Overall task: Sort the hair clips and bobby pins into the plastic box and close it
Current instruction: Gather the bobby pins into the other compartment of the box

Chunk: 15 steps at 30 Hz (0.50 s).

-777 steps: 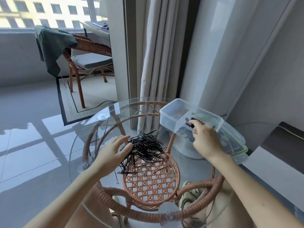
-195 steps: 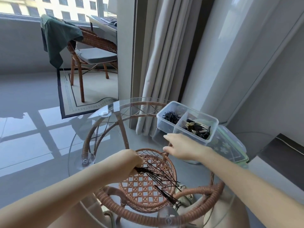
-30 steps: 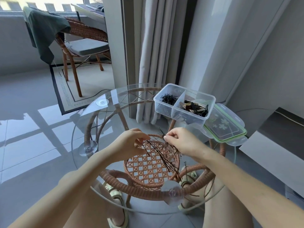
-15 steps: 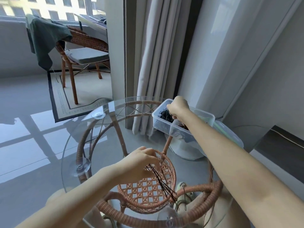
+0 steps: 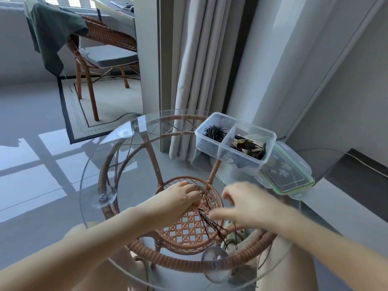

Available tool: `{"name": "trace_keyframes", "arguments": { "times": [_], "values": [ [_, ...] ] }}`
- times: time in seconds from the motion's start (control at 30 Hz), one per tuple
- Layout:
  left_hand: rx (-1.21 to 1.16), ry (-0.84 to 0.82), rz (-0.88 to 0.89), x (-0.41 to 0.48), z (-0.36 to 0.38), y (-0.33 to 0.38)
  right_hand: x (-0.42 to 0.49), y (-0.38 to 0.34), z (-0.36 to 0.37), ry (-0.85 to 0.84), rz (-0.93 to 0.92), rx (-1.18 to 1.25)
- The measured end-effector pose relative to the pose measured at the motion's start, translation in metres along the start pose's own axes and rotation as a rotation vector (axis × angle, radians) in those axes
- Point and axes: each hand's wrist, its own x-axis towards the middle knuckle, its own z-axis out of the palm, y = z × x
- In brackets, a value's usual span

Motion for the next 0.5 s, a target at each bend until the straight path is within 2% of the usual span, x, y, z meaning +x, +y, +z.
{"name": "trace_keyframes", "arguments": {
  "times": [0.07,0.2,0.3,0.5],
  "values": [
    [-0.002,-0.004,-0.037,-0.003,-0.001,0.003,-0.012,0.002,0.028,0.012,0.035,-0.046],
    [0.071,-0.031,-0.113,-0.007,0.000,0.010,-0.014,-0.005,0.060,0.221,0.082,-0.012],
    [0.097,0.023,-0.158,-0.012,0.004,0.017,-0.017,-0.008,0.072,0.328,0.065,-0.058],
    [0.083,0.100,-0.253,-0.012,0.006,0.024,-0.009,-0.013,0.069,0.326,-0.001,-0.140]
  ]
}}
